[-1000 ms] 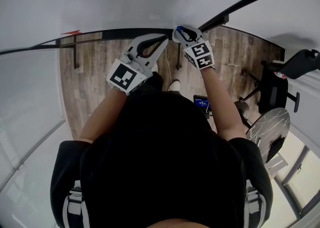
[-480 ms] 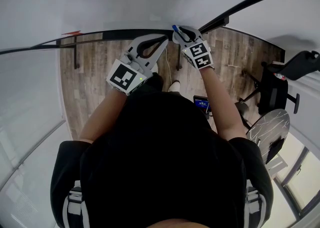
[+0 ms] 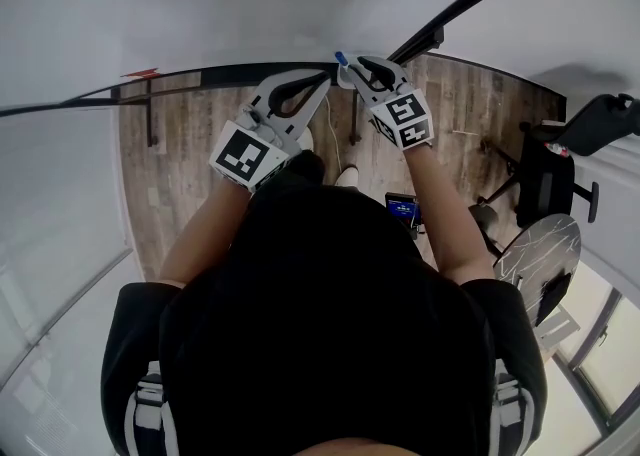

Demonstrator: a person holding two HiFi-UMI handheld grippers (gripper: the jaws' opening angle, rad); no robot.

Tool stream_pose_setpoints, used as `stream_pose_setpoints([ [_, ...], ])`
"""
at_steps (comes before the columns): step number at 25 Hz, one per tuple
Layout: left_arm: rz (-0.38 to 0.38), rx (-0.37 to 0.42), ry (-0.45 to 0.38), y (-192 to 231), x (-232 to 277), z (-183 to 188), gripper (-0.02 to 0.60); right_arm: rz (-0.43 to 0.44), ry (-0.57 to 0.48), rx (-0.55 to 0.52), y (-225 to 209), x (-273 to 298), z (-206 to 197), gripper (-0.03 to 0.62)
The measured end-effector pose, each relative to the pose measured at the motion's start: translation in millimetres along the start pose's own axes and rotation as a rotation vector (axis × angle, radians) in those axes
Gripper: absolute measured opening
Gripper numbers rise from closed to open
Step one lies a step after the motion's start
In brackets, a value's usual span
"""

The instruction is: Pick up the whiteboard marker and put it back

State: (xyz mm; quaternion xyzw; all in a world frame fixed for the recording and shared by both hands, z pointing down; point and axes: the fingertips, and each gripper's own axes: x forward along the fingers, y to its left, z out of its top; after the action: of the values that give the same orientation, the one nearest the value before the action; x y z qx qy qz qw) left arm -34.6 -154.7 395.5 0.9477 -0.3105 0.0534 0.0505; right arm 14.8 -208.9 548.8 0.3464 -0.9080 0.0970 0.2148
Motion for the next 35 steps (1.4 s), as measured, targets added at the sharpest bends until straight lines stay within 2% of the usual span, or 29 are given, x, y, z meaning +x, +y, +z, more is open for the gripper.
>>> stream_pose_setpoints([
  [15,-0.03,0.017,-0.029,-12.0,3.5,3.0,0.003,0.051,-0.245,0.016,35.3,-83.2,102.1,0.086],
  [26,-0.041,0.024,-0.024,-46.5,7.7,3.8,0.003,0.009,-0.345,0.007,50.9,-147.6,96.6,0.006],
  [35,-0.032,0.02,-0.003,-60.8,6.6,3.9,0.003,0.015,-0.404,0.004,58.5,-168.8,106.6,0.0],
])
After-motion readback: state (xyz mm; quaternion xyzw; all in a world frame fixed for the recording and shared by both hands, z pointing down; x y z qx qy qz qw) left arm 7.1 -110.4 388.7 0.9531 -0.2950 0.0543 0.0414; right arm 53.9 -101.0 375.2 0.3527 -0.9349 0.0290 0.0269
